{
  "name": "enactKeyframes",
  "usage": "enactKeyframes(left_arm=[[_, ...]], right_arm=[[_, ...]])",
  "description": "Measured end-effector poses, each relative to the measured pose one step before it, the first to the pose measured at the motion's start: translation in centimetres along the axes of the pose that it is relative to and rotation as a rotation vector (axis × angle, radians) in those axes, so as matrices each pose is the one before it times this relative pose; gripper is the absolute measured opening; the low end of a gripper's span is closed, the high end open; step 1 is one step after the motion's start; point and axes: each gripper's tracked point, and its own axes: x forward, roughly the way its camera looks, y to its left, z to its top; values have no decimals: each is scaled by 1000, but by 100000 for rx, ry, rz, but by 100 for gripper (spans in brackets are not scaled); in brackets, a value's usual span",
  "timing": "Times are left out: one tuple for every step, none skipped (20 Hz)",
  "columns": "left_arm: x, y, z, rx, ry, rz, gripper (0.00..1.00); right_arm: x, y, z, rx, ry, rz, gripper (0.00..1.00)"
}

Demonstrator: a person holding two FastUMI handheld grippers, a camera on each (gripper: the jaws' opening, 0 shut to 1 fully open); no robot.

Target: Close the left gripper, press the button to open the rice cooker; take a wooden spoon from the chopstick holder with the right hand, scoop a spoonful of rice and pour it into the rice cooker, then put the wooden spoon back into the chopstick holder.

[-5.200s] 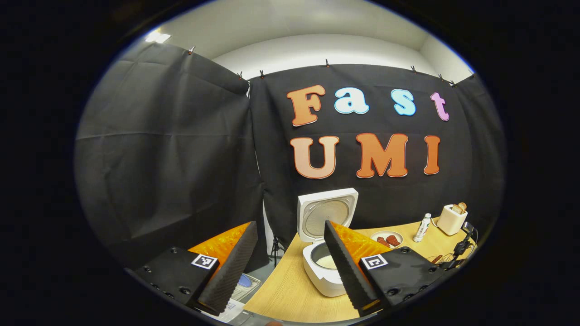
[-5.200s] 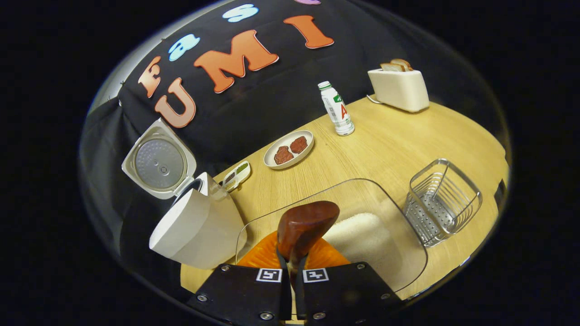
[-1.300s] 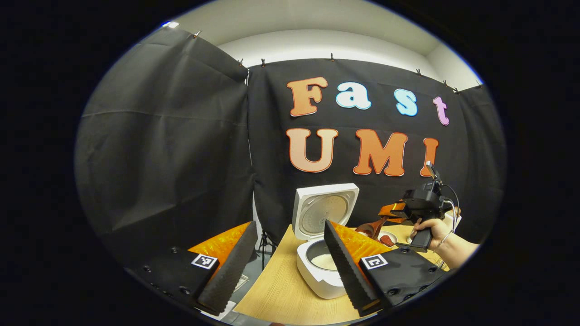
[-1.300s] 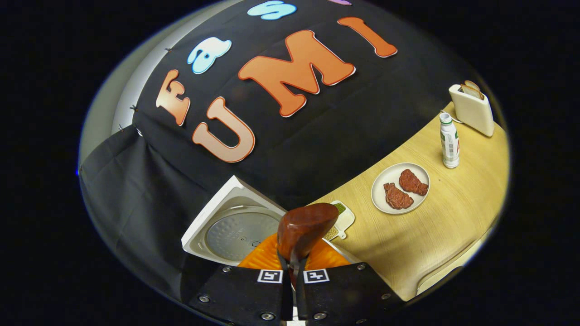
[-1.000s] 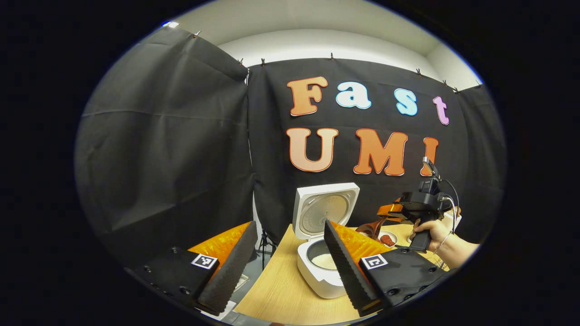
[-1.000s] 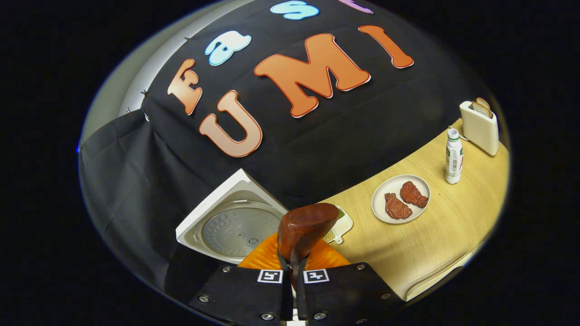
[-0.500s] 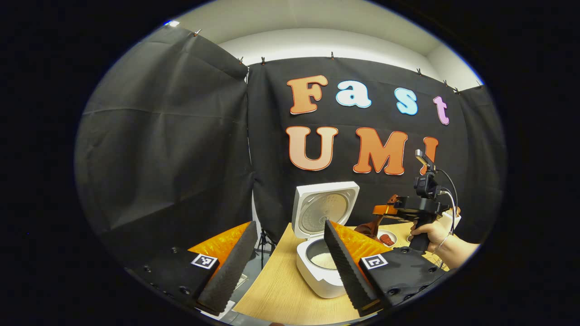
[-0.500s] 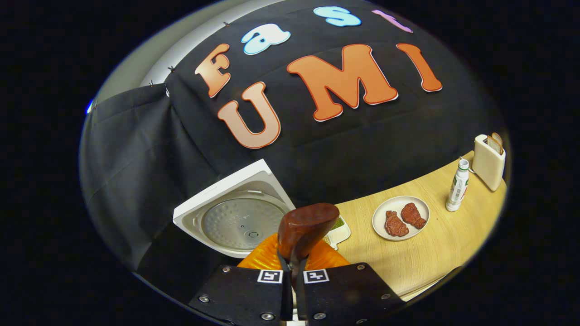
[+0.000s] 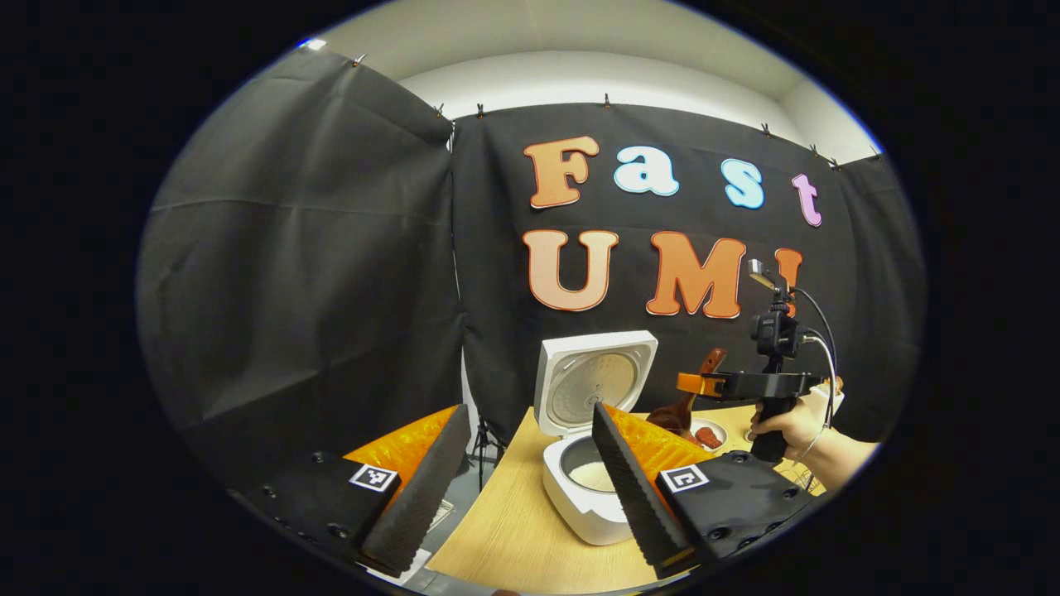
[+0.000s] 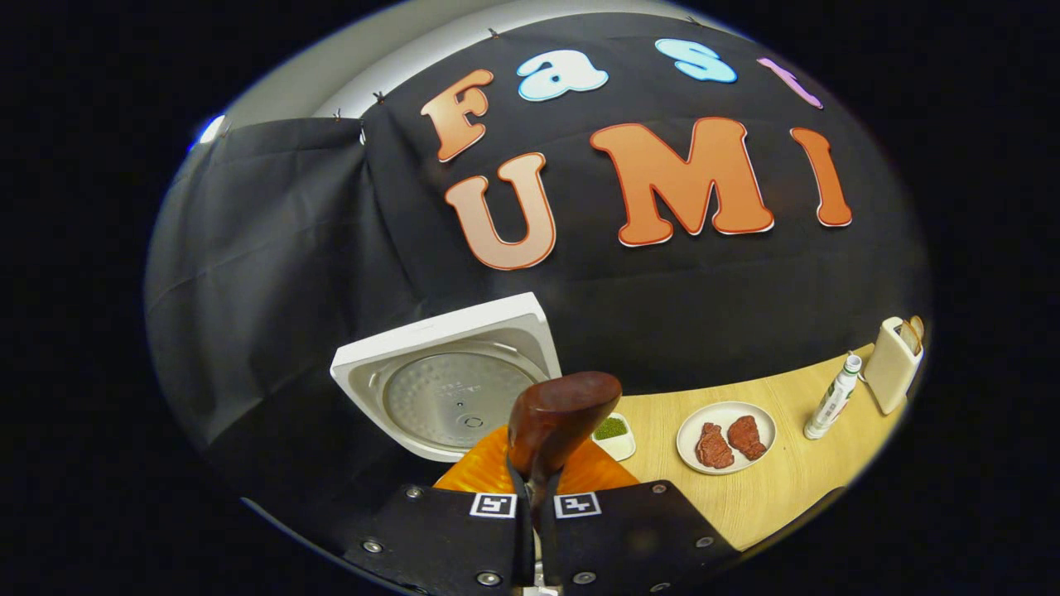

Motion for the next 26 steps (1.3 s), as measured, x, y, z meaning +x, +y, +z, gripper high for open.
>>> enactKeyframes(left_arm=[[21,-69,-74,-13,125,-237,100],[-193,-31,-124,100,34,-240,100],[115,-10,40,177,94,-124,100],[63,-101,-130,56,-17,-117,100],[-45,-32,9,-167,40,-140,100],[37,86,-31,-283,47,-125,100],[-9,108,13,-211,91,28,100],[70,182,-74,-93,-47,188,100],[28,35,11,-112,-24,77,100],[-5,-16,-57,-198,-22,-13,100],[-28,97,-5,-263,25,-40,100],[-181,73,-76,-246,67,132,100],[-63,0,-7,-124,284,128,100],[36,-80,-145,-82,187,77,100],[9,-21,-1,-64,52,-72,100],[-72,115,78,38,-50,-55,100],[-53,24,153,210,-141,118,100],[-35,-96,0,253,-135,180,100],[34,61,-5,66,-42,148,100],[-16,23,21,-111,-16,84,100],[-35,41,14,-159,44,-26,100],[-173,-99,-43,-74,106,44,100],[-59,-1,35,57,41,78,100],[11,-37,-92,106,44,144,100],[-45,-4,-113,105,193,106,100],[-148,-35,175,-13,23,86,100]], right_arm=[[-110,205,168,-1994,-1014,732,2],[9,103,130,-2241,-766,219,2],[-56,150,60,-2123,-431,172,2],[-14,197,76,-1519,-238,428,2],[32,229,-7,-1067,-326,514,3],[-44,134,-16,-1048,-249,497,2],[-101,170,186,-1447,-488,288,3],[-39,117,68,-2190,-491,149,2],[-62,180,27,-2522,-561,-166,2],[-50,51,185,-2476,-674,-482,3],[-58,180,6,-2887,-687,-103,2],[-67,145,-19,-2802,-650,-132,2],[8,227,-43,-2359,-465,109,2],[-124,242,33,-1652,-345,592,3],[-34,343,20,-1197,-471,796,2],[-15,220,41,-988,-482,760,2],[-4,288,43,-1374,-366,493,2],[28,221,142,-1686,-579,221,2],[-88,158,240,-1846,-596,212,2],[-90,181,120,-1798,-339,381,3],[-30,134,120,-1552,-434,364,2],[-114,83,79,-1036,-217,-126,2],[-120,144,101,-731,-462,54,2],[-91,136,120,-598,-445,309,2],[-6,90,-36,-875,-214,364,2],[-74,70,-34,-870,-101,161,2]])
